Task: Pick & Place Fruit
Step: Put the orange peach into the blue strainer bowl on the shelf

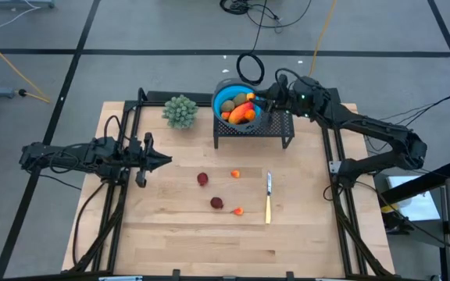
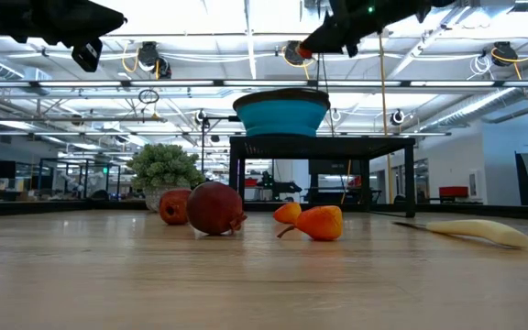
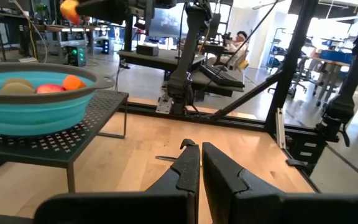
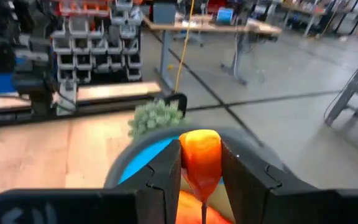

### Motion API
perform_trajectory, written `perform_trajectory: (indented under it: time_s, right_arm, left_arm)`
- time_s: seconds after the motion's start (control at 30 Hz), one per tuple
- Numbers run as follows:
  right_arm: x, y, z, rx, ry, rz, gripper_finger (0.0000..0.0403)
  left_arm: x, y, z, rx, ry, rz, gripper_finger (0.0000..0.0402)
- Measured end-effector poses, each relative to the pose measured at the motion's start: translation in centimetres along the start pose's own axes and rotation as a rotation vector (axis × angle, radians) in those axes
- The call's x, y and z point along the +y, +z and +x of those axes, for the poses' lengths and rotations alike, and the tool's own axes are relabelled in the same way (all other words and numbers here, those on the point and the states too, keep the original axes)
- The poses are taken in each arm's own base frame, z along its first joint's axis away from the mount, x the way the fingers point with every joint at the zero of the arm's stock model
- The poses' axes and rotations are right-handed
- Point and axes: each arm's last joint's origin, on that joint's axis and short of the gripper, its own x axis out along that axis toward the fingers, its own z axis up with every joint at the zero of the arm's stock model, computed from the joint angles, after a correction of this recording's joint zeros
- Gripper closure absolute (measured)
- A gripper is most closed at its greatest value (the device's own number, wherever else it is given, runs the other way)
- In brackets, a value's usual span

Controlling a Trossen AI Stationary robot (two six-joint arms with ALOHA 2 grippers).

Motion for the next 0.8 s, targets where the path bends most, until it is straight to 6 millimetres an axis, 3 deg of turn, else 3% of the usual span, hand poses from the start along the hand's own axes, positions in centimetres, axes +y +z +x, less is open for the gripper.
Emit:
perform_trajectory:
  time_s: [0.27,0.6,0.8]
  right_arm:
    - [-1.2,-1.9,1.8,0.078,0.043,0.03,0.0305]
    - [-1.3,-3.8,4.7,0.152,0.129,0.023,0.0305]
    - [-1.2,-4.2,5.3,0.167,0.171,0.046,0.0305]
  left_arm:
    - [0.0,0.0,0.0,0.0,0.002,-0.023,0.0385]
    - [0.1,-0.4,0.0,0.034,0.036,-0.024,0.0385]
    - [0.2,-0.4,0.0,0.039,0.051,-0.023,0.0385]
